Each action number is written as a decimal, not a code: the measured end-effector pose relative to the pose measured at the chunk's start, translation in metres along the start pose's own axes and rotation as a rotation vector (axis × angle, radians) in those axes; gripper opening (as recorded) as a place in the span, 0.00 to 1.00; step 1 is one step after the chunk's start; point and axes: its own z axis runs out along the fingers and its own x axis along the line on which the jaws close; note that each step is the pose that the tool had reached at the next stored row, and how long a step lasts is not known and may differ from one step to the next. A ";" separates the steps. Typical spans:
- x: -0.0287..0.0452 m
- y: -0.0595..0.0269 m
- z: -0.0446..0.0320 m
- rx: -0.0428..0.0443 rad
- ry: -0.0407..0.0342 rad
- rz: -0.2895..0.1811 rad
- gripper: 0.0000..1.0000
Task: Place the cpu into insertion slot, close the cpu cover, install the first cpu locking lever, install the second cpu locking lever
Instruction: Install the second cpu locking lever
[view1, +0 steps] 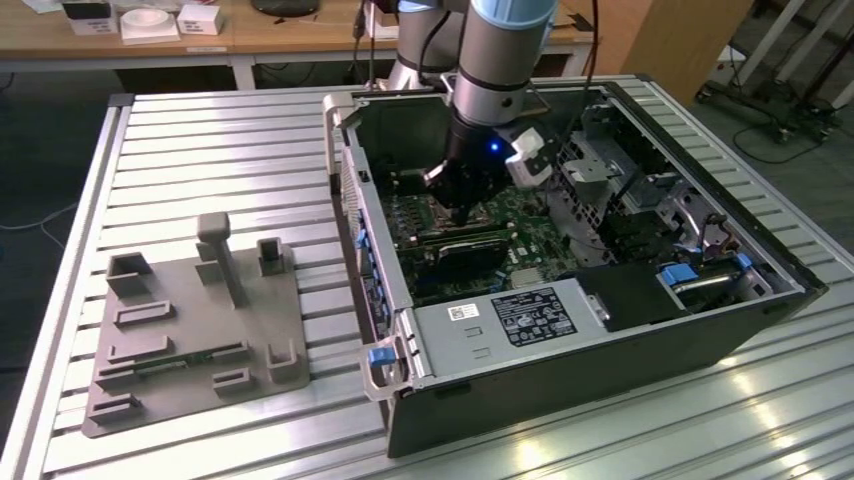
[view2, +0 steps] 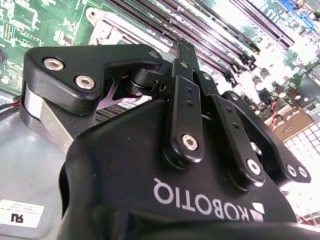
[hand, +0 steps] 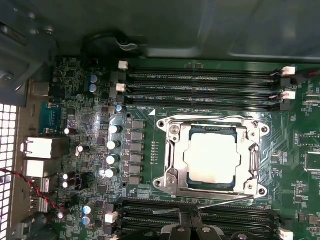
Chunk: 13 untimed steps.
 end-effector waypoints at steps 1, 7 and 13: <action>0.0001 0.0000 0.0003 0.0000 0.0000 0.000 0.11; 0.0011 0.0001 0.0024 -0.0001 -0.0001 0.000 0.11; 0.0030 0.0002 0.0049 0.0000 0.0000 0.000 0.11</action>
